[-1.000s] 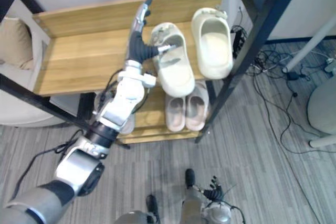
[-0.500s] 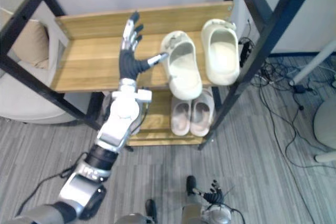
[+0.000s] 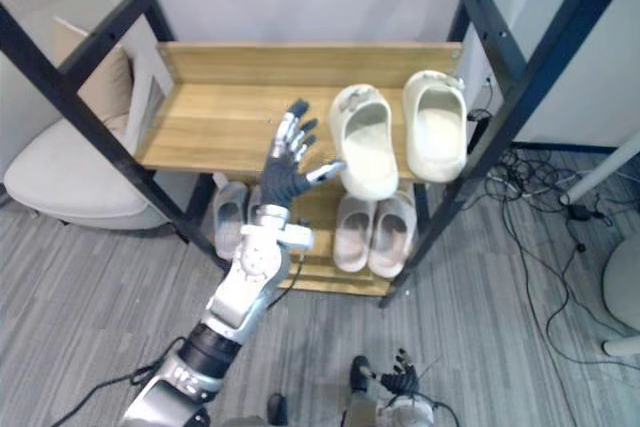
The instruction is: Organize the slippers on the shoe rack
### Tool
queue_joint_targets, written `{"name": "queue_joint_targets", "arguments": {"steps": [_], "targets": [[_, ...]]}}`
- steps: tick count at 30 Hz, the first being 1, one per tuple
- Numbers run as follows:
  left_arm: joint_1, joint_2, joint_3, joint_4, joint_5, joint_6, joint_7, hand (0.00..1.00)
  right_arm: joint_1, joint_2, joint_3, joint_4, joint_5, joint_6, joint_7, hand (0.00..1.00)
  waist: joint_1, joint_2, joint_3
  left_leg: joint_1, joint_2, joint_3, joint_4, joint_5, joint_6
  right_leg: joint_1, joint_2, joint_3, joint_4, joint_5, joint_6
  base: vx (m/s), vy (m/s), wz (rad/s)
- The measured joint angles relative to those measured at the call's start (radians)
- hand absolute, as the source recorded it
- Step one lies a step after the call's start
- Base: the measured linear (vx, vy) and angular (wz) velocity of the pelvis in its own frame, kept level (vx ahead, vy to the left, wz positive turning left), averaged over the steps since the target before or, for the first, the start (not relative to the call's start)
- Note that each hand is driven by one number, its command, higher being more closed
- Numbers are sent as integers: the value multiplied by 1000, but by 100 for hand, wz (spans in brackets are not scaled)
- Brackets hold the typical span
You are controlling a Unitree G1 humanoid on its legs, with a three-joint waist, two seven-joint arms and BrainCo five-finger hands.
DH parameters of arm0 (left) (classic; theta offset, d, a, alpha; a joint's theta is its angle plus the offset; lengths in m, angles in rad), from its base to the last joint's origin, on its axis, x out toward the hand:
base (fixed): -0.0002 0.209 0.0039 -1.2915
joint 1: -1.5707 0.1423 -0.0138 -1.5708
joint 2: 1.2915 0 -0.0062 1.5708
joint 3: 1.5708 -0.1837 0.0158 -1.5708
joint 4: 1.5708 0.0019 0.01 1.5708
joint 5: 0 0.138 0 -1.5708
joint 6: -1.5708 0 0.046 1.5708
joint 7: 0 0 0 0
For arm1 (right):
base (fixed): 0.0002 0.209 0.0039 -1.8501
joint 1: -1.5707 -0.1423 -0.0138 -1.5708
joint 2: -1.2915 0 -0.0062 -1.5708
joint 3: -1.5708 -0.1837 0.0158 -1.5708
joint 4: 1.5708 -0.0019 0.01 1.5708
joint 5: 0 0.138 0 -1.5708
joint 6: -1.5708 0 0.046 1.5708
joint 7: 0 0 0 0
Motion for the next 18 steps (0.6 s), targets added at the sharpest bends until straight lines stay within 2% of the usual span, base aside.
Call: {"name": "queue_joint_targets", "arguments": {"steps": [5,18], "targets": [[0,-6,-40,56,-17,2,-19,0,-5,2,17,0,0,0,-11,0,0,-4,-2,-3,0,-2,0,0,0,-1,0,-3,0,0,0,14,-4,1],[-46,-21,-100,135,-18,2,-14,0,-10,32,19,-1,3,1,-31,0,2,-42,-5,-21,2,12,-1,-1,-1,-27,3,9,1,-2,-2,21,1,-3]]}}
